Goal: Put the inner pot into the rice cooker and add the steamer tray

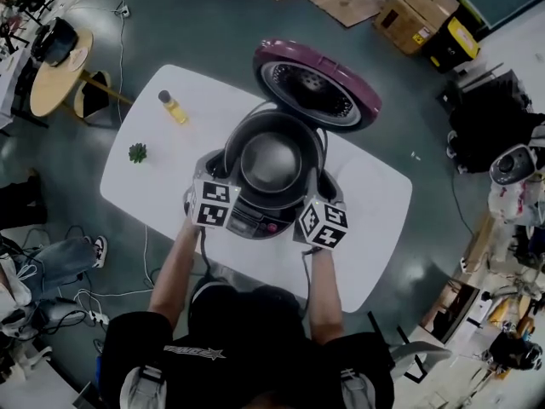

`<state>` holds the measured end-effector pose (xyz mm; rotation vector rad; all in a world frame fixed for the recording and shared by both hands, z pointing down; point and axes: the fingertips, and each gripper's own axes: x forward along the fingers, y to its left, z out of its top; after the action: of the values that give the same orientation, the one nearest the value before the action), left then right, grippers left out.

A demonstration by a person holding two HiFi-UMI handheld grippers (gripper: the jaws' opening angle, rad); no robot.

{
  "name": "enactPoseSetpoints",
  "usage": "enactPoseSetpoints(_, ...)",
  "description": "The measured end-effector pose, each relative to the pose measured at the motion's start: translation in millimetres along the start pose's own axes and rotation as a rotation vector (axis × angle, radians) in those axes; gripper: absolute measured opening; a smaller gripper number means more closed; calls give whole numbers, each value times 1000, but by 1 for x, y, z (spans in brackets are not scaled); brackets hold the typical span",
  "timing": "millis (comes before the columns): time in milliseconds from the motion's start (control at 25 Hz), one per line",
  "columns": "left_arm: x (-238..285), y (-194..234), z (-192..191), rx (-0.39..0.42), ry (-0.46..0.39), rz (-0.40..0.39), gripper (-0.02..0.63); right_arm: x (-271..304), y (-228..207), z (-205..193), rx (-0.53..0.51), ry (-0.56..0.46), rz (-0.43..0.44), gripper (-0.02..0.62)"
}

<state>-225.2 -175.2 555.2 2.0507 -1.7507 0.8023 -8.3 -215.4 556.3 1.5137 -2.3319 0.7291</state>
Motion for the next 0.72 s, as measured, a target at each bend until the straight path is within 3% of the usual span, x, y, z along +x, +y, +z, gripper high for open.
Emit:
enactPoseSetpoints(440,21,-4,-24,31,229,-48,138,18,-7,-17,22,96,-4,54)
enactPoseSetpoints(720,26,-11,-35,65,311,-56,141,20,-12,-26,26,122,-9,54)
